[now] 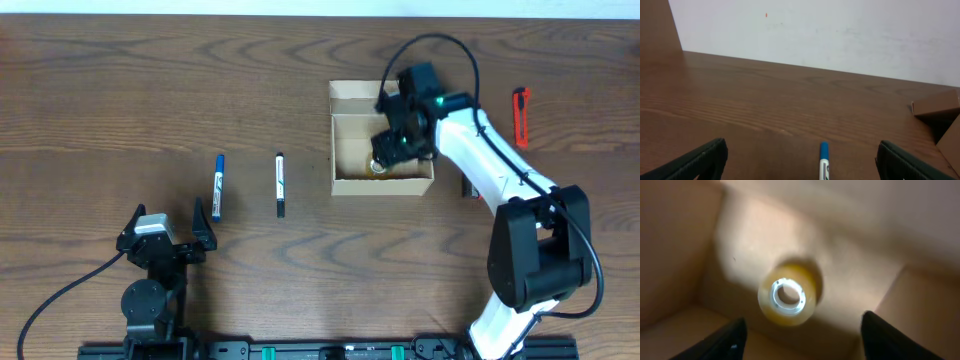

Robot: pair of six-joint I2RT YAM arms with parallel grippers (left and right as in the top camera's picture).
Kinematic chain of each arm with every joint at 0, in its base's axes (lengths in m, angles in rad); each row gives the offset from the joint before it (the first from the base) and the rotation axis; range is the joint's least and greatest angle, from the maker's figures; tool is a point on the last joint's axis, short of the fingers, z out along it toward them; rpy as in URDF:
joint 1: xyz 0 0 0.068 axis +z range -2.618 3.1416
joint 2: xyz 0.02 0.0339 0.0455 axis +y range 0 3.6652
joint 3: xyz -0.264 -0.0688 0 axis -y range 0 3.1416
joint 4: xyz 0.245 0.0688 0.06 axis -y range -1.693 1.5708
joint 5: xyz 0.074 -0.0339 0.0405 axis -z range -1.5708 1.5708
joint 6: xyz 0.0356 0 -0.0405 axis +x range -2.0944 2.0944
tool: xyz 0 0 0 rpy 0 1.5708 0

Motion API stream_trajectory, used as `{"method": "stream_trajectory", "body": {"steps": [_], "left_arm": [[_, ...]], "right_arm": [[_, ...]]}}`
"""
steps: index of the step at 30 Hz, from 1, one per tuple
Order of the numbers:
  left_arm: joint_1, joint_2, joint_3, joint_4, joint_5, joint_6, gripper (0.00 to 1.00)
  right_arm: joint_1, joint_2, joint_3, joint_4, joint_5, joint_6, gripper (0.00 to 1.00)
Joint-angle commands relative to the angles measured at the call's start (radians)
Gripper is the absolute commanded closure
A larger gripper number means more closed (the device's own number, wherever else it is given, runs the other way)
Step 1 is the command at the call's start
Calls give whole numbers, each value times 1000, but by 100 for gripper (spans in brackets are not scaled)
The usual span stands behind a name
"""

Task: Pack container
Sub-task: 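Release the tape roll in the box and raise the right gripper, then move the right gripper to the red stapler and grasp it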

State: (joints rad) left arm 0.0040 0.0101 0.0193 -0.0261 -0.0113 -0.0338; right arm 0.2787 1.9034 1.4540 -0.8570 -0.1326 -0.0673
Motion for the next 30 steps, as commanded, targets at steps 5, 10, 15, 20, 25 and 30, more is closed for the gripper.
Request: {"method": "stream_trajectory", "body": {"steps": [5, 10, 15, 20, 25, 30], "left_arm": [[3, -6, -14, -49, -14, -11, 5], [3, -6, -14, -49, -14, -11, 5], [3, -6, -14, -49, -14, -11, 5], [3, -6, -14, -49, -14, -11, 5], [3, -6, -14, -49, -14, -11, 5], [3, -6, -14, -48, -14, -11, 5]], "right_arm": [[-68, -3, 435, -152, 204, 10, 17], [-169, -3, 691, -288, 360, -40, 10], [-302, -3, 735, -435, 340, -60, 6], [-383, -3, 692, -573, 239, 6, 1], [-378, -3, 676, -672, 237, 34, 1], [-326, -39, 652, -708, 237, 33, 1]]}}
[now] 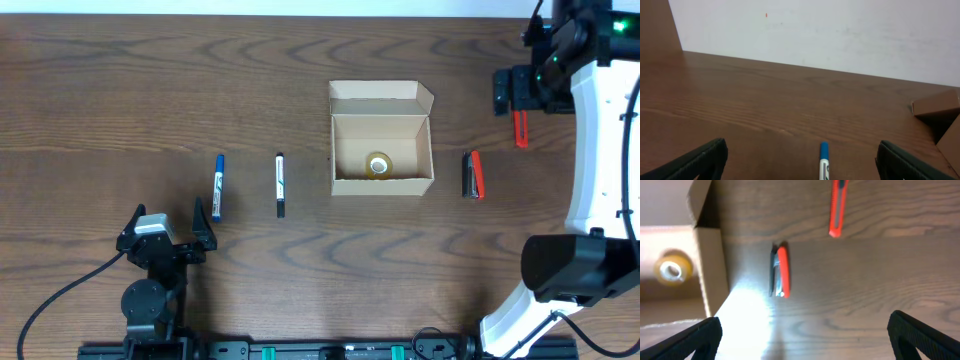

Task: Pack container
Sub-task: 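Move the right gripper to the red stapler and grasp it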

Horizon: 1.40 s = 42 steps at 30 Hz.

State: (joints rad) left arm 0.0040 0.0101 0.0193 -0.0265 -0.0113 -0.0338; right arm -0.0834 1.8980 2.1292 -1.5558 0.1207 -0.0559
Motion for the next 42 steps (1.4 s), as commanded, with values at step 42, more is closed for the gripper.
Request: {"method": "stream_trajectory", "body": {"steps": [42], "left_arm": [[3, -6, -14, -48, -14, -11, 5]], "right_arm": [[-71, -14, -835, 733, -42, -47, 1]]}}
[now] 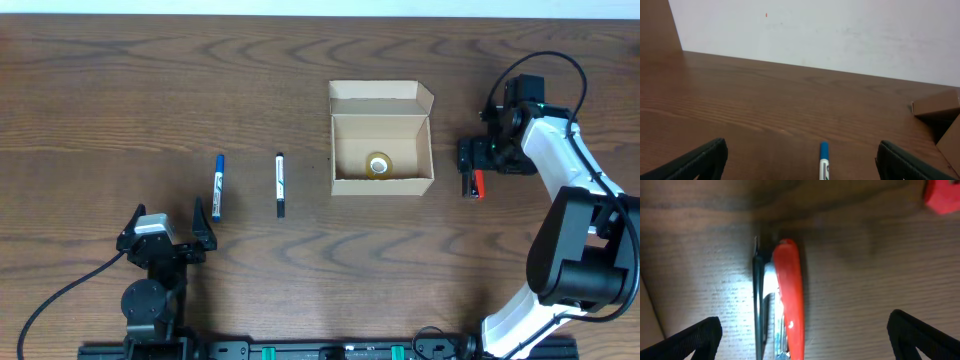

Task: Pack container
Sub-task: 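Move the right gripper to the red stapler and grasp it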

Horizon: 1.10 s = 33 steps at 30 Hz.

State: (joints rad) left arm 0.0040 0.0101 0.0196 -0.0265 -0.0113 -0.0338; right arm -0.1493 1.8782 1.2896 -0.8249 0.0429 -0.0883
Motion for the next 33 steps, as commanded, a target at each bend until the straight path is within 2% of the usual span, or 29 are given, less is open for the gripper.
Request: {"method": "stream_trajectory", "body": {"steps": [1, 29, 31, 33], "left_arm": [[3, -6, -15, -48, -14, -11, 5], [3, -6, -15, -48, -14, -11, 5], [3, -6, -15, -48, -14, -11, 5], [3, -6, -15, -48, -14, -11, 5]], "right_arm": [[-5, 8, 5, 2, 37, -14, 1], [18, 124, 4, 15, 19, 5, 1], [18, 124, 4, 14, 19, 5, 4], [18, 124, 4, 14, 19, 5, 12]]}}
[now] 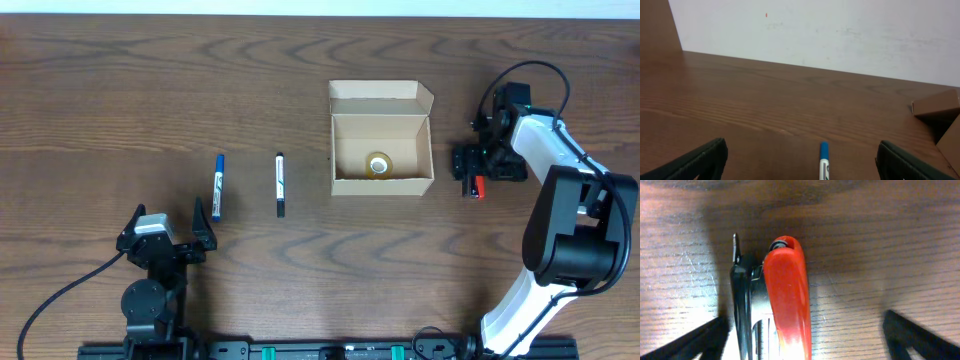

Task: Pack container
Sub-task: 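Move the right gripper to the red stapler and grasp it, then lift the red stapler and carry it over the box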

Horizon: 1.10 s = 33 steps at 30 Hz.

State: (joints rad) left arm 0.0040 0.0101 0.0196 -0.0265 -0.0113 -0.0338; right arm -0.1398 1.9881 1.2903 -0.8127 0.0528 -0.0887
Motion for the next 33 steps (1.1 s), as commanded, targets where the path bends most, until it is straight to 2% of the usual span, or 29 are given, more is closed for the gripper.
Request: {"method": "stream_trajectory", "body": {"steps": [1, 2, 3, 4, 5, 8, 10, 11, 18, 22, 27, 28, 29, 33], "left_arm": [[3, -6, -15, -48, -14, -11, 5], [3, -6, -15, -48, -14, -11, 5], [3, -6, -15, -48, -14, -11, 5], [3, -6, -15, -48, -14, -11, 5], [3, -6, -15, -48, -14, -11, 5], [3, -6, -15, -48, -14, -11, 5], [3, -6, -15, -48, -14, -11, 5], [3, -6, -15, -48, -14, -11, 5], [3, -6, -15, -48, -14, -11, 5], [3, -6, -15, -48, -14, -11, 5], [3, -6, -15, -48, -14, -11, 5], [3, -6, -15, -48, -14, -11, 5], [3, -6, -15, -48, -14, -11, 5], [3, -6, -15, -48, -14, -11, 5]], "right_arm": [[9, 14, 3, 2, 8, 6, 15], [9, 14, 3, 2, 5, 6, 19], [9, 14, 3, 2, 1, 6, 28], [9, 14, 3, 2, -2, 6, 50], [9, 14, 3, 2, -2, 12, 57], [9, 14, 3, 2, -2, 16, 70], [9, 14, 3, 2, -2, 26, 92], [9, 14, 3, 2, -2, 32, 99], [13, 14, 6, 10, -52, 30, 99], [27, 13, 88, -46, -69, 28, 99], [60, 13, 414, -244, -69, -6, 99], [76, 13, 558, -309, -69, -15, 99], [82, 13, 605, -329, -69, -18, 99], [143, 13, 982, -470, -74, -71, 99]]}}
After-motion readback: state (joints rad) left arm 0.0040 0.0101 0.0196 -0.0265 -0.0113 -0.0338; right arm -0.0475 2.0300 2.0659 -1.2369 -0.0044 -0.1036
